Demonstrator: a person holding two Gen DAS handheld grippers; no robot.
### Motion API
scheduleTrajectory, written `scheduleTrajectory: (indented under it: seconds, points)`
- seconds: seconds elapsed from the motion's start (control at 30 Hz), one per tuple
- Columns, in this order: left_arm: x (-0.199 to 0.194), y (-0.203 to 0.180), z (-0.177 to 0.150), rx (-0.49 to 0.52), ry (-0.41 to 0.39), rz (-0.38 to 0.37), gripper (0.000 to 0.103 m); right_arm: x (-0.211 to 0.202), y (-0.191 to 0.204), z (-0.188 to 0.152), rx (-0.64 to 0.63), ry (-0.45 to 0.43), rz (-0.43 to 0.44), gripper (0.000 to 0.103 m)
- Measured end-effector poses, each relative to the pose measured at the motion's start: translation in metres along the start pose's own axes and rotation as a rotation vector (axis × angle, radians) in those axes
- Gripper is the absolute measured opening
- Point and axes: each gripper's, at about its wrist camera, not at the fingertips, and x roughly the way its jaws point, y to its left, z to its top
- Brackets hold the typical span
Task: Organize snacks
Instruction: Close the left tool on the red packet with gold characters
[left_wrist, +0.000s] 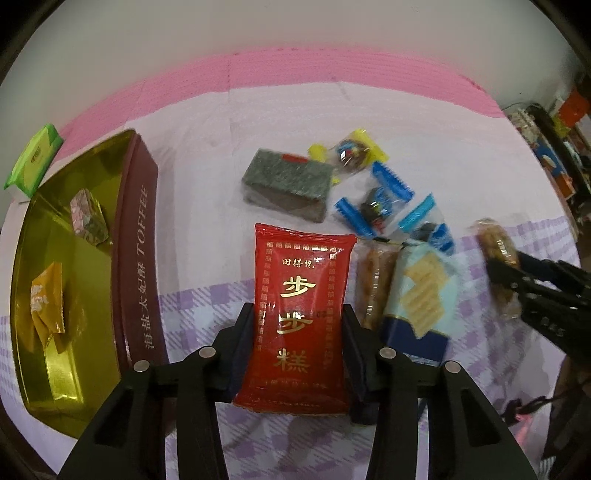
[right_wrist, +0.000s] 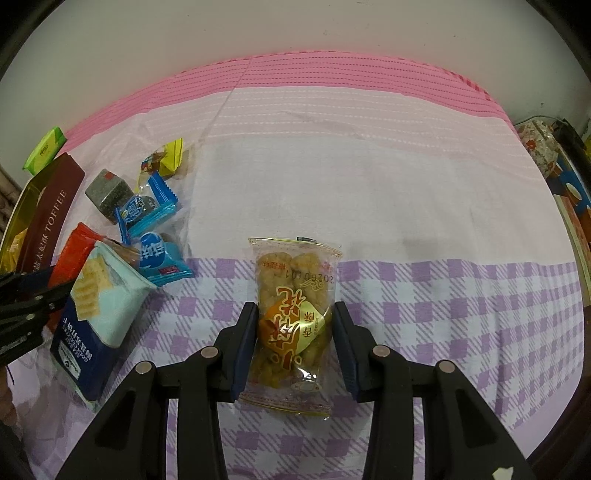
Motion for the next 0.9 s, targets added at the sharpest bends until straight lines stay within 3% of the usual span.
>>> scheduleTrajectory:
  seconds: [0.23,0.5,0.9]
  points:
    - [-0.006,0.003,-0.002,0.014,0.029,-0.025,0.045,0.0,0.0,0.0,0.006,-0.001,0.005,0.039]
    - [0.012,0.005,-0.004,0.02,0.085,0.008,0.045,-0.001,-0.001,-0.001,0.006,-0.001,0.005,0.039]
    - [0.023,-0.005,0.011,0.039,0.104,0.035,0.051,0.001,0.0,-0.002,-0.02,0.005,-0.013,0.041]
